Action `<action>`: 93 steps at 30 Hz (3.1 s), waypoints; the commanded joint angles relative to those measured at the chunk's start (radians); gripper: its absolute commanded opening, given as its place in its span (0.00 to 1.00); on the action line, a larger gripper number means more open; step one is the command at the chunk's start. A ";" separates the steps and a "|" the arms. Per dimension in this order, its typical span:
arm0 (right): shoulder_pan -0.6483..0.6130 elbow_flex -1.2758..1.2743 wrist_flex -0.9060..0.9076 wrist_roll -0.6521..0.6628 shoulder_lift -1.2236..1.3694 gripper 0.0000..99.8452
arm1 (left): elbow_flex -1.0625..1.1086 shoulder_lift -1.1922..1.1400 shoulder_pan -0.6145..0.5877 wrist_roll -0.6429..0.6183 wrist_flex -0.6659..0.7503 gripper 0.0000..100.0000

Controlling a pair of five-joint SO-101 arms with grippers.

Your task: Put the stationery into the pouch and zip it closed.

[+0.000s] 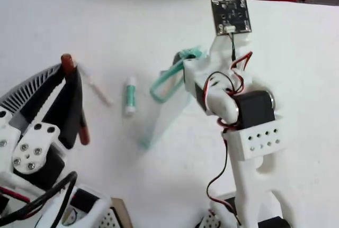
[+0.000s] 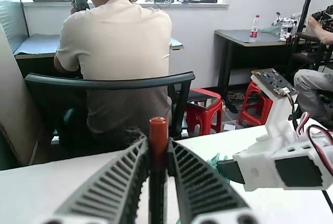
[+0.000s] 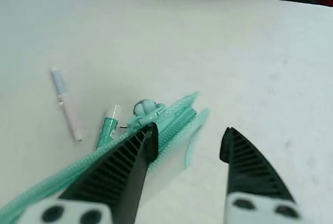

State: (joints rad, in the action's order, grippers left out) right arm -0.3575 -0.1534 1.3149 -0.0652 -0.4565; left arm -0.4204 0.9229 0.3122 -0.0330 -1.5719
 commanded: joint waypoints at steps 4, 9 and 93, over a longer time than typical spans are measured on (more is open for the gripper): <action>-0.021 -0.060 0.005 0.014 0.018 0.20 | 0.509 0.257 0.007 0.009 0.373 0.02; -0.021 -0.060 0.004 0.014 0.018 0.20 | 0.930 0.438 0.007 0.037 0.747 0.14; -0.027 -0.121 -0.051 0.015 0.024 0.20 | 1.042 -0.677 -0.673 -0.034 0.535 0.21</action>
State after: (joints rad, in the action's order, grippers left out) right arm -0.3744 -0.2133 1.2612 -0.0652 -0.4580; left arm 0.7656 0.4979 -0.3460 -0.0529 -1.0595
